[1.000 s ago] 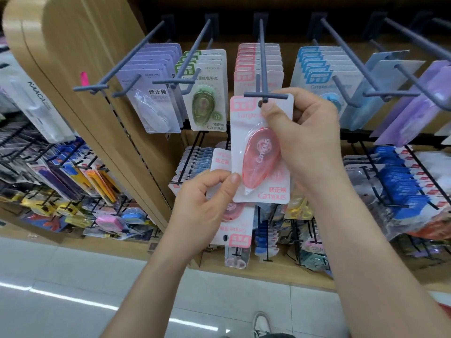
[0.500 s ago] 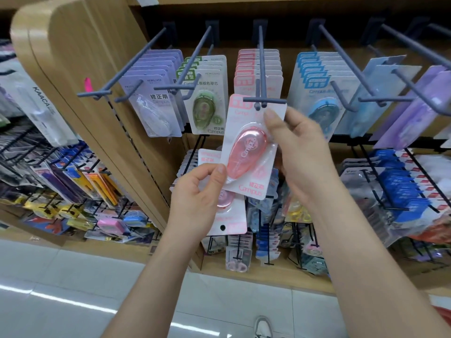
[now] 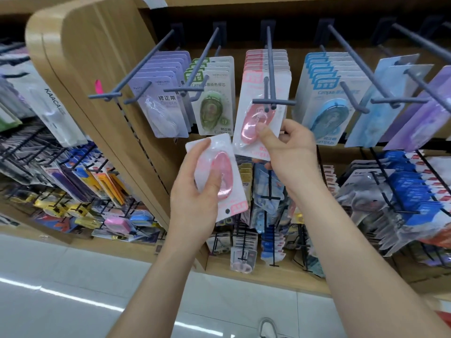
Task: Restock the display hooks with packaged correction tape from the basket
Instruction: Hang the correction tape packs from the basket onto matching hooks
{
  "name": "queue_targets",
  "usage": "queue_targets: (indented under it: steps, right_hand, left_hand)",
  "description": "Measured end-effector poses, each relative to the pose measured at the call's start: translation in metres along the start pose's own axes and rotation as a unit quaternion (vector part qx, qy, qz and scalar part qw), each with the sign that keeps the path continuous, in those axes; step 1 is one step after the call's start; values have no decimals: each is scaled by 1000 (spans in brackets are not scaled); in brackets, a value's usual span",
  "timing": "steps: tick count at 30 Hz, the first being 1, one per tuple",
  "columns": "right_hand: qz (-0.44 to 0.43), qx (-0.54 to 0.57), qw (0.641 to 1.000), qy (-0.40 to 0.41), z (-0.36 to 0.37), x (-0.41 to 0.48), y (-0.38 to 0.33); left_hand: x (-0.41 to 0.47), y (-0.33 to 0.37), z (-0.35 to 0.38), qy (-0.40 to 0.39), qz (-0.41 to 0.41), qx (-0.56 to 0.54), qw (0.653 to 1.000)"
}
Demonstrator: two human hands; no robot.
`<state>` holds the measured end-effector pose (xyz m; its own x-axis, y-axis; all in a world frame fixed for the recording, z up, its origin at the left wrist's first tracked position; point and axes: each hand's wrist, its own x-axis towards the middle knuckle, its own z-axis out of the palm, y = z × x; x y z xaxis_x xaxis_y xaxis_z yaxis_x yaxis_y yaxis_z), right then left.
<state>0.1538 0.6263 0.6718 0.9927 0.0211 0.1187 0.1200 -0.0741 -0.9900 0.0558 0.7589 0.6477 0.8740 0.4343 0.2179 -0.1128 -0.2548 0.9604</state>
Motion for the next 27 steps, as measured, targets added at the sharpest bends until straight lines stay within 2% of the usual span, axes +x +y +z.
queue_targets:
  steps: [4, 6, 8, 9, 10, 11, 13, 14, 15, 18, 20, 22, 24, 25, 27]
  right_hand:
    - [35, 8, 999, 21, 6, 4, 2]
    - [47, -93, 994, -5, -1, -1, 7]
    - [32, -249, 968, -21, -13, -13, 10]
    - [21, -278, 960, -34, -19, -20, 9]
    - [15, -256, 964, -73, -25, -27, 8]
    - [27, -200, 968, -149, -30, -34, 8]
    - [86, -69, 940, -322, -36, -46, 6]
    - [97, -25, 930, -353, -39, -49, 10]
    - [86, -14, 938, -335, -41, -50, 14]
    - [57, 30, 977, -205, -45, -46, 18]
    - [85, 141, 978, -125, -49, -41, 17]
    - [83, 209, 973, -45, -52, -36, 14]
    - [40, 184, 982, -4, -50, -31, 14]
    - [12, 145, 989, 2, -49, -29, 15]
    - [-56, 44, 997, -8, -49, -26, 13]
  left_hand:
    - [-4, 7, 1, -32, -20, -77, 996]
    - [-5, 11, 1, -34, -24, -107, 993]
    - [-4, 12, 0, -34, -29, -126, 991]
    - [-2, 14, 0, -32, -29, -131, 990]
    - [0, 15, 1, -31, -28, -133, 990]
    - [1, 17, 3, -30, -26, -133, 990]
    - [3, 20, 8, -26, -27, -144, 989]
    - [4, 23, 10, -18, -34, -161, 986]
    - [5, 25, 12, -9, -42, -187, 981]
    - [9, 26, 11, 9, -61, -233, 970]
    - [11, 24, 4, -2, -73, -194, 978]
    - [11, 19, -2, -61, -102, -119, 986]
    - [6, 17, -4, -188, -126, -30, 973]
    - [2, 17, -4, -220, -124, 7, 968]
    - [2, 21, -3, -168, -88, 18, 982]
